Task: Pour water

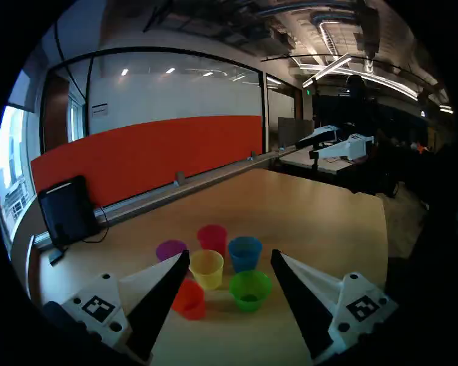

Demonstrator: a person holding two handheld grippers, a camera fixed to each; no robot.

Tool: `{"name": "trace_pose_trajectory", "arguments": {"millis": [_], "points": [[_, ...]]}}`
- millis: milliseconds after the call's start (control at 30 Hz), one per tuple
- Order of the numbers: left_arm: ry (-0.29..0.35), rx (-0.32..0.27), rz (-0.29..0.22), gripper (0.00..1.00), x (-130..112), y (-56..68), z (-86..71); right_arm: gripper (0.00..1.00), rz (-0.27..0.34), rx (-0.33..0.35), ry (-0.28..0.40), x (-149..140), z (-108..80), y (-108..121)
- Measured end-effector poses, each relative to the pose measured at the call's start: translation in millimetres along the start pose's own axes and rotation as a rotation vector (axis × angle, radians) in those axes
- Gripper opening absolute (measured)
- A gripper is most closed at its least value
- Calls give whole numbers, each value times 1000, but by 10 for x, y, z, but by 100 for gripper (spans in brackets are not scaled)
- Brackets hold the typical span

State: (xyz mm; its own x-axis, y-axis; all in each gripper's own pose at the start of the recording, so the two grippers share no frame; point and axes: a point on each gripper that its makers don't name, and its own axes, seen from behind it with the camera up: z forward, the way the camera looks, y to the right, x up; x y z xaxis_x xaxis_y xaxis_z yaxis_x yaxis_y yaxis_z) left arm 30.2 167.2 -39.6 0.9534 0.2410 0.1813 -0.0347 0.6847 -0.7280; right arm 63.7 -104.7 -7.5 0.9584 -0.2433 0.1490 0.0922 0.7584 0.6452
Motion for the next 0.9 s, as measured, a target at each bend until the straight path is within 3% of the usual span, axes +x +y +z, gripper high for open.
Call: {"name": "trace_pose_trajectory", "arguments": {"millis": [500, 900], "points": [[-130, -70, -2, 99, -574, 221, 244, 100, -27, 38, -42, -188, 112, -118], [-237, -87, 16, 99, -1006, 308, 440, 100, -42, 55, -62, -288, 203, -153]]}}
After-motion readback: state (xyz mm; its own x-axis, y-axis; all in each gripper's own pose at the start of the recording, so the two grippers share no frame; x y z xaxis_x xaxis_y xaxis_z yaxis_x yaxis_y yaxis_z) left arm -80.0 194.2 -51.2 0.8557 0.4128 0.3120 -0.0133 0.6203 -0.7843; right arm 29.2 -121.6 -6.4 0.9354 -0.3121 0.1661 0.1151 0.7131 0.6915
